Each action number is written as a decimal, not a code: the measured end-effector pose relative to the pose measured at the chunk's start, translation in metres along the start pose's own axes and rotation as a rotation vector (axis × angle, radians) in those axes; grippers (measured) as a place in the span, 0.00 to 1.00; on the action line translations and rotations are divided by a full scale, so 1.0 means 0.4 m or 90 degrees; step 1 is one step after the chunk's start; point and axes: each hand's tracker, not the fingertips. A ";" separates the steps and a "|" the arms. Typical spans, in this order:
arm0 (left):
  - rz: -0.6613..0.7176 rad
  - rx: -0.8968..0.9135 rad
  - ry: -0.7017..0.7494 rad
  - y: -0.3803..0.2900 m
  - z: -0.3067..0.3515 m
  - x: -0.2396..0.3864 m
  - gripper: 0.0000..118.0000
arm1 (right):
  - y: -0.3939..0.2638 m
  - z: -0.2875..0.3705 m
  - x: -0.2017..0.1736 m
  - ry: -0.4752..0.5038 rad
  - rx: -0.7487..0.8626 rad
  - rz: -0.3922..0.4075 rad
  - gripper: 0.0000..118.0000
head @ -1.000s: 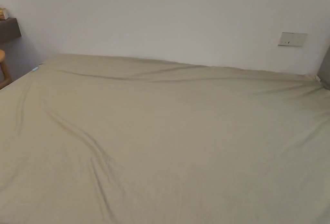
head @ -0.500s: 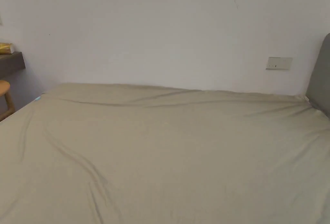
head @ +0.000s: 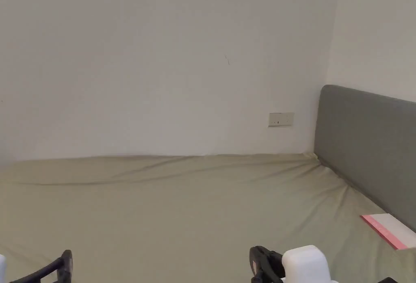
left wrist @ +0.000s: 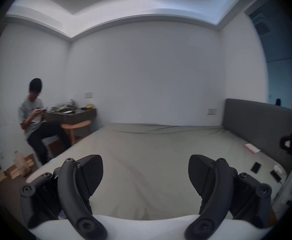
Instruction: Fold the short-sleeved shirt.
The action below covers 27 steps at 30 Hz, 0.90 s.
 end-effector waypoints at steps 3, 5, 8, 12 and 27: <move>0.021 -0.023 0.019 -0.024 -0.025 0.075 0.94 | -0.003 -0.010 -0.005 -0.065 -0.013 0.006 0.87; 0.084 -0.031 -0.080 -0.026 -0.016 0.105 1.00 | -0.009 -0.006 -0.006 -0.066 -0.008 0.011 0.97; 0.102 -0.025 -0.194 -0.038 -0.010 0.109 1.00 | -0.010 -0.005 0.002 -0.068 0.002 0.011 0.97; -0.029 -0.014 -0.090 -0.036 0.005 0.172 1.00 | -0.006 0.004 0.011 -0.092 0.011 0.008 0.97; 0.009 -0.049 -0.090 0.015 0.038 0.189 1.00 | 0.006 0.031 0.010 -0.103 0.023 0.037 0.97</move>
